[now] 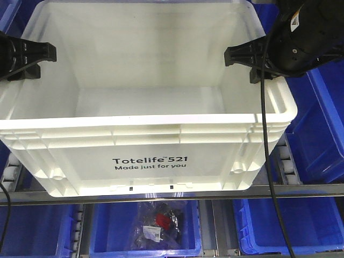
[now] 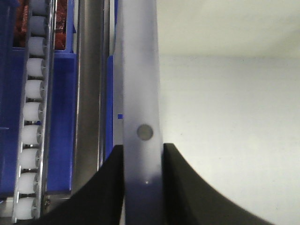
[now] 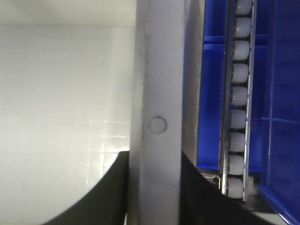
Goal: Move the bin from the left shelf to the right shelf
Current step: 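Lift the white tote with both grippers off the roller shelf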
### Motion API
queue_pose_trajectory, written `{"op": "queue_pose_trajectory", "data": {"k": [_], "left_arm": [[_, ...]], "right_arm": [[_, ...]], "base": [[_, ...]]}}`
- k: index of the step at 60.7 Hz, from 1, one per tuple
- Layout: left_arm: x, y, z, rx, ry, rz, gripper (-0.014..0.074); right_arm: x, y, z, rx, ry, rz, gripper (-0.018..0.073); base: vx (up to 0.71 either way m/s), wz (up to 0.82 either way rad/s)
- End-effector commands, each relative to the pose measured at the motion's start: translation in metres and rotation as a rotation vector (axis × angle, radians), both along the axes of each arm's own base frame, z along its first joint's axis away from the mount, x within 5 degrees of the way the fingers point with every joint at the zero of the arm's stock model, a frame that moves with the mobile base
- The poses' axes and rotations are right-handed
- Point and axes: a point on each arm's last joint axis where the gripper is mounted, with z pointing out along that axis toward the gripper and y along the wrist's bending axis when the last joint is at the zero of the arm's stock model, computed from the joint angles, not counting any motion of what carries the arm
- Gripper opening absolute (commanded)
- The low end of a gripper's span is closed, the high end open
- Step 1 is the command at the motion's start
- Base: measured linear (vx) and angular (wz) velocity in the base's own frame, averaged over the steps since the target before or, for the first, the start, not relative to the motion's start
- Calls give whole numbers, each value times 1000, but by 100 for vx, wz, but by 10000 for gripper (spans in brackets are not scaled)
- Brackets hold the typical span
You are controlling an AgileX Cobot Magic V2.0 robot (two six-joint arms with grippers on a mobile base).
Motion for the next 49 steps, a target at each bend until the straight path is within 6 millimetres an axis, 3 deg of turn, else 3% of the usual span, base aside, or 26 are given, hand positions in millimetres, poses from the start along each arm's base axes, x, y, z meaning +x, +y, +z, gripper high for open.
{"op": "queue_pose_trajectory", "data": {"k": [1,49], "left_arm": [[-5,2,31,-11,-188,-21,50],[-5,2,31,-11,-188,-21,54]], "right_arm": [[-3,-7,34,25,-201,6,31],[-4,-8,33,19,-187,3,31]], "base": [[0,0],[0,0]]}}
